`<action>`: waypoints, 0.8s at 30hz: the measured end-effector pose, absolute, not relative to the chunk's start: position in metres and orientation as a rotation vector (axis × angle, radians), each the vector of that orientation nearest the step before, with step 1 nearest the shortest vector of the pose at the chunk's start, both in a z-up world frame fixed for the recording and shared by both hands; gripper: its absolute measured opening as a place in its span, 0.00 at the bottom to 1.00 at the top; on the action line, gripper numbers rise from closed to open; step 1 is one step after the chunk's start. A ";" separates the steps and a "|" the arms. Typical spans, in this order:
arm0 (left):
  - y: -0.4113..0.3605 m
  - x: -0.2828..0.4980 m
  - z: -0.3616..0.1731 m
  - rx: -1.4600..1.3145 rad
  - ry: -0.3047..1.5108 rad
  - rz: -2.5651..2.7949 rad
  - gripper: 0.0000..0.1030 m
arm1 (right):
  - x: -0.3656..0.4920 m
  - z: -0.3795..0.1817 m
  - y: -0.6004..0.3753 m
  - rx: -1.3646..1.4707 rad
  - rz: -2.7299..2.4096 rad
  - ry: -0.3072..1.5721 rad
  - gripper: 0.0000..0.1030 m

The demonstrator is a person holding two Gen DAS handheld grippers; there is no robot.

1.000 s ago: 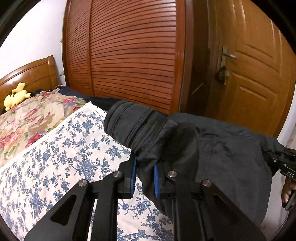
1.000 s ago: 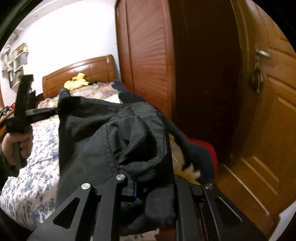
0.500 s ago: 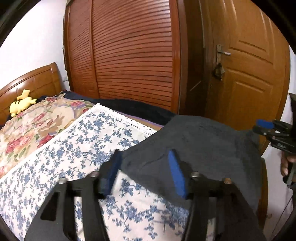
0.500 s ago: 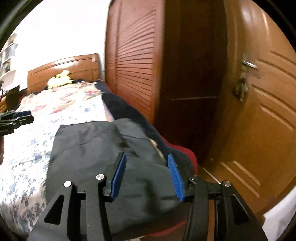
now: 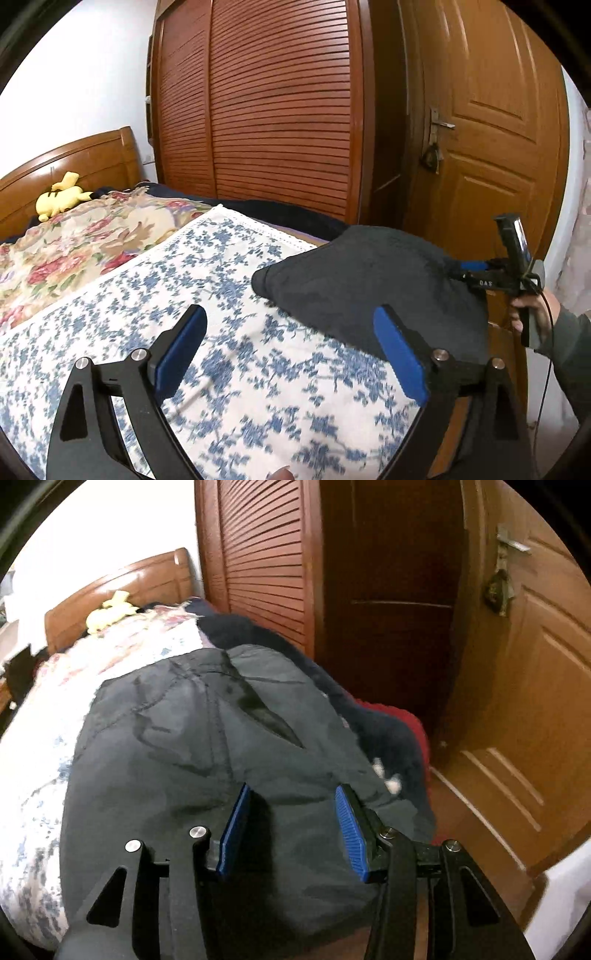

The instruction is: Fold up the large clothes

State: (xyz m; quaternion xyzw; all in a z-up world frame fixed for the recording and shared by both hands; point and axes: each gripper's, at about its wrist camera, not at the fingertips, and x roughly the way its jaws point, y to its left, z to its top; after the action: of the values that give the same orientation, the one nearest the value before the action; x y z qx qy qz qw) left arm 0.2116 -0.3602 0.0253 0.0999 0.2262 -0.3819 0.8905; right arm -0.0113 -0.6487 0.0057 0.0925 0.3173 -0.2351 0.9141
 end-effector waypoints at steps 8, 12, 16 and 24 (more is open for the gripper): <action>-0.310 0.181 0.029 0.201 0.456 -0.753 0.90 | -0.022 0.033 -0.592 0.150 -0.461 0.569 0.49; -0.285 0.167 0.028 0.193 0.455 -0.722 0.90 | -0.020 0.043 -0.544 0.115 -0.381 0.552 0.54; -0.255 0.152 0.024 0.175 0.467 -0.672 0.90 | -0.012 0.047 -0.491 0.097 -0.272 0.531 0.60; -0.190 0.120 0.014 0.158 0.509 -0.496 0.90 | -0.010 0.048 -0.369 0.057 -0.076 0.503 0.69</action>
State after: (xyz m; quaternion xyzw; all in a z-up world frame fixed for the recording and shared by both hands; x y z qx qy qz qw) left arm 0.1198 -0.1897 0.0135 0.0775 0.2490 -0.2427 0.9344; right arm -0.0096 -0.3685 0.0477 0.0281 0.2487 -0.0373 0.9674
